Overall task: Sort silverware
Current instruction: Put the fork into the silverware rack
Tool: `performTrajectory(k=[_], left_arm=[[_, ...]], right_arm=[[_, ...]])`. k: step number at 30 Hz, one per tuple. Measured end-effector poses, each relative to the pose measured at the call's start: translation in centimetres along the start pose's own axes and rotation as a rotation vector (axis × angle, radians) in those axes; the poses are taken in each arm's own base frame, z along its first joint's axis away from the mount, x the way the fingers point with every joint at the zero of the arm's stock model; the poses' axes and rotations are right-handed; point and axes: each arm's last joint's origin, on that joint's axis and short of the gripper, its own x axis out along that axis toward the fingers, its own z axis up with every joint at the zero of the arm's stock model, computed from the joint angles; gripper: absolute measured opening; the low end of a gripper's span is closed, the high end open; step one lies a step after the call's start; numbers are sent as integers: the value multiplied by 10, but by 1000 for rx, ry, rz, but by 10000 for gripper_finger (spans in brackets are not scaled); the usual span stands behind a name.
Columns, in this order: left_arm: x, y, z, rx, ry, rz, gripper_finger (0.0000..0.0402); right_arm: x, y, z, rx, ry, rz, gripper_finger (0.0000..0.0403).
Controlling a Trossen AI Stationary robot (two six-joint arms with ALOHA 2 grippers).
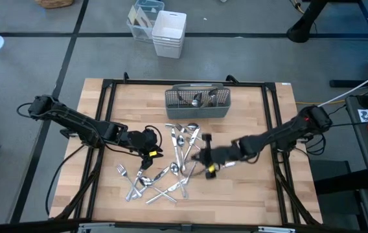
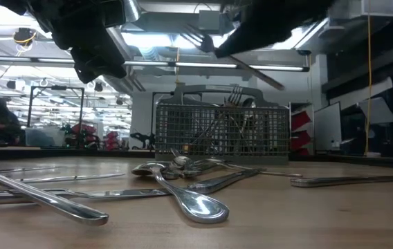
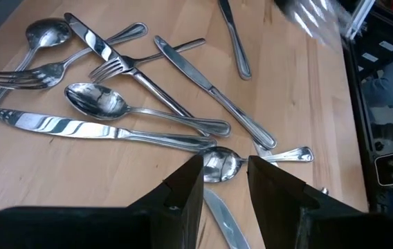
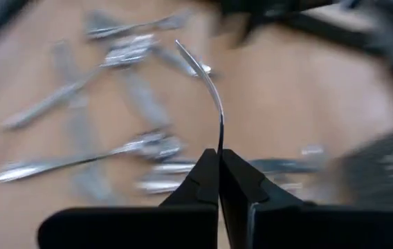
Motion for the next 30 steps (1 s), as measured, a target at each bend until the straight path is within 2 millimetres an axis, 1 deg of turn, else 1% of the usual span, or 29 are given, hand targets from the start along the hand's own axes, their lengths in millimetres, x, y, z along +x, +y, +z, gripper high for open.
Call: performTrajectory(k=[4, 7, 13, 16, 21, 24, 30], left_arm=[[0, 0, 0, 0, -2, 0, 107], [0, 0, 0, 0, -10, 12, 107], [0, 1, 1, 12, -18, 25, 107], [0, 1, 1, 32, -18, 25, 107], [0, 1, 1, 38, -17, 25, 107], [0, 1, 1, 52, -17, 26, 107], [0, 1, 1, 54, -17, 26, 107]], right_arm=[[5, -37, 11, -18, -111, -167, 3], [12, -66, 16, 0, -201, -249, 3], [20, -123, 14, 77, -330, -400, 3], [25, -146, 9, 104, -384, -428, 2], [39, -169, -4, 161, -452, -420, 2], [50, -177, -13, 162, -473, -431, 2], [64, -189, -27, 172, -495, -476, 2]])
